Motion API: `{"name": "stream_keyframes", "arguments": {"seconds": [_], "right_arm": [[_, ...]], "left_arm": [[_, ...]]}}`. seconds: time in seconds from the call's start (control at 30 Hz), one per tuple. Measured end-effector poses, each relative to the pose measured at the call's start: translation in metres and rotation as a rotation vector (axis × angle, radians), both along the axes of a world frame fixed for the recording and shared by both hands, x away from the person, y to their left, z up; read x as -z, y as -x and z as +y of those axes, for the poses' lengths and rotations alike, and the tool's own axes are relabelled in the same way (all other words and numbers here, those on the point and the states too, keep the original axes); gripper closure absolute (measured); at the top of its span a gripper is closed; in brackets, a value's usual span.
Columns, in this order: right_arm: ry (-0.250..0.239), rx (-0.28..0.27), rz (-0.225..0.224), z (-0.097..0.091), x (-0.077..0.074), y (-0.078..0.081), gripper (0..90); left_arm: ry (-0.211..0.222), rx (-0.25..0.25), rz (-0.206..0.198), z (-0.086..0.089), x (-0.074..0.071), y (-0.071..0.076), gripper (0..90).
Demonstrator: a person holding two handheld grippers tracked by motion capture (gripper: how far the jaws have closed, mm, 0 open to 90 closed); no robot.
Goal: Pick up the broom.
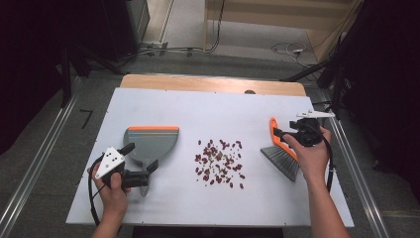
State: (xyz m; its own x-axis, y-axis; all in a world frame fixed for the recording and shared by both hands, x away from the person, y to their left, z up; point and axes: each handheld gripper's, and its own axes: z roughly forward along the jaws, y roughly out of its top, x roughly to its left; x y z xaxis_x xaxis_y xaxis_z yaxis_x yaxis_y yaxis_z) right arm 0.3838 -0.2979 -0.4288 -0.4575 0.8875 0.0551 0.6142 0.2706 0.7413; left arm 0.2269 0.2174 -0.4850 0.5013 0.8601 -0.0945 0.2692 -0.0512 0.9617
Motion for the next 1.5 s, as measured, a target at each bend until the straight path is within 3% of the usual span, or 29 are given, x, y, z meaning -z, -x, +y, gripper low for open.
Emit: {"name": "stream_keyframes", "arguments": {"seconds": [0.03, 0.1, 0.2, 0.33, 0.43, 0.53, 0.67, 0.8, 1.0, 1.17, 1.33, 1.5], "right_arm": [[0.002, 0.027, 0.005, 0.001, 0.002, -0.002, 39.3], [0.004, 0.038, 0.037, 0.001, 0.007, -0.008, 43.5], [0.061, 0.067, 0.06, 0.002, 0.013, -0.013, 50.7], [0.05, 0.082, 0.126, 0.001, 0.022, -0.019, 56.6], [-0.006, 0.111, 0.224, 0.004, 0.026, -0.022, 59.6], [0.094, 0.134, 0.244, 0.009, 0.032, -0.024, 57.7], [0.124, 0.154, 0.285, 0.011, 0.039, -0.027, 58.6], [0.143, 0.134, 0.328, 0.015, 0.047, -0.03, 63.7], [0.21, 0.143, 0.331, 0.023, 0.049, -0.031, 64.4], [0.187, 0.15, 0.352, 0.02, 0.048, -0.033, 67.7], [0.176, 0.145, 0.318, 0.019, 0.05, -0.028, 68.0], [0.103, 0.124, 0.272, 0.011, 0.05, -0.021, 68.0]], "left_arm": [[-0.004, 0.002, 0.0, 0.0, 0.0, -0.001, 0.0], [-0.001, 0.005, 0.002, -0.001, 0.001, -0.001, 0.0], [-0.005, 0.011, 0.004, -0.001, 0.001, -0.002, 0.0], [-0.011, 0.019, 0.006, -0.002, 0.001, -0.002, 0.0], [-0.012, 0.019, 0.007, -0.002, 0.001, -0.001, 0.0], [-0.014, 0.021, 0.008, -0.003, 0.001, -0.001, 0.0], [-0.021, 0.028, 0.012, -0.005, 0.002, -0.002, 0.0], [-0.028, 0.029, 0.014, -0.006, 0.002, -0.002, 0.0], [-0.028, 0.026, 0.011, -0.008, 0.002, 0.0, 0.0], [-0.024, 0.025, 0.006, -0.01, 0.001, 0.0, 0.0], [-0.034, 0.029, -0.002, -0.013, -0.001, 0.001, 0.0], [-0.021, 0.025, -0.008, -0.013, -0.003, 0.0, 0.0]]}}
